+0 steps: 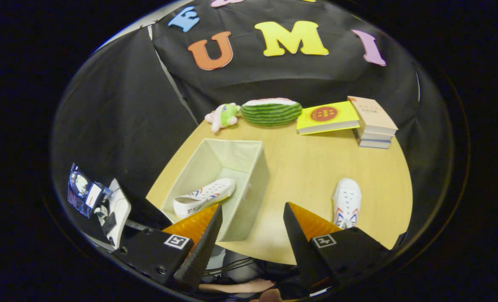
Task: Open the storage box then place both shoes into the box .Put the left shoe in first, then the right shoe, with the right side of both shoes facing outward in a uniform manner.
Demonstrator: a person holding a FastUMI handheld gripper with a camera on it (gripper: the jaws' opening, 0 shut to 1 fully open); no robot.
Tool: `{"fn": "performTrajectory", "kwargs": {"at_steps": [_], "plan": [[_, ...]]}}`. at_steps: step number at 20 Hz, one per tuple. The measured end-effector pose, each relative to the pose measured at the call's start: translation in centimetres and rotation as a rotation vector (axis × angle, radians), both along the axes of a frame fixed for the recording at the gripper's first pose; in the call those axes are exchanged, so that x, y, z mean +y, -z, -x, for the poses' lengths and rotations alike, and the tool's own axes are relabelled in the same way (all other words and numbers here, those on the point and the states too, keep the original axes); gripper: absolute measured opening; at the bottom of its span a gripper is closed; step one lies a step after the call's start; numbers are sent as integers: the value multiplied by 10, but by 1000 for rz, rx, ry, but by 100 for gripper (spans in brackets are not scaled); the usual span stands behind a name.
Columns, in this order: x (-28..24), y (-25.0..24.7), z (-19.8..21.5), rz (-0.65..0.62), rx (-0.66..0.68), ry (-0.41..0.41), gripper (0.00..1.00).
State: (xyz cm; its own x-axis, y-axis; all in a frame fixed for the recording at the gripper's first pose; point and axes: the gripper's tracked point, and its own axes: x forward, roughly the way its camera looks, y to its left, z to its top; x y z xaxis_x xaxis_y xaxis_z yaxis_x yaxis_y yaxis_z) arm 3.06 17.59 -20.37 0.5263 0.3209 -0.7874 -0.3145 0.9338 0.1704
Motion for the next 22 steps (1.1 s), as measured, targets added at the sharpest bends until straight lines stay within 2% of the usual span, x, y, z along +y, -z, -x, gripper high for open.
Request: {"fn": "performTrajectory", "kwargs": {"at_steps": [3, 9, 22], "plan": [[-60, 14, -4, 90, -7, 49, 91], [-150, 40, 0, 162, 55, 146, 91], [-208, 152, -3, 182, 277, 236, 91]]}}
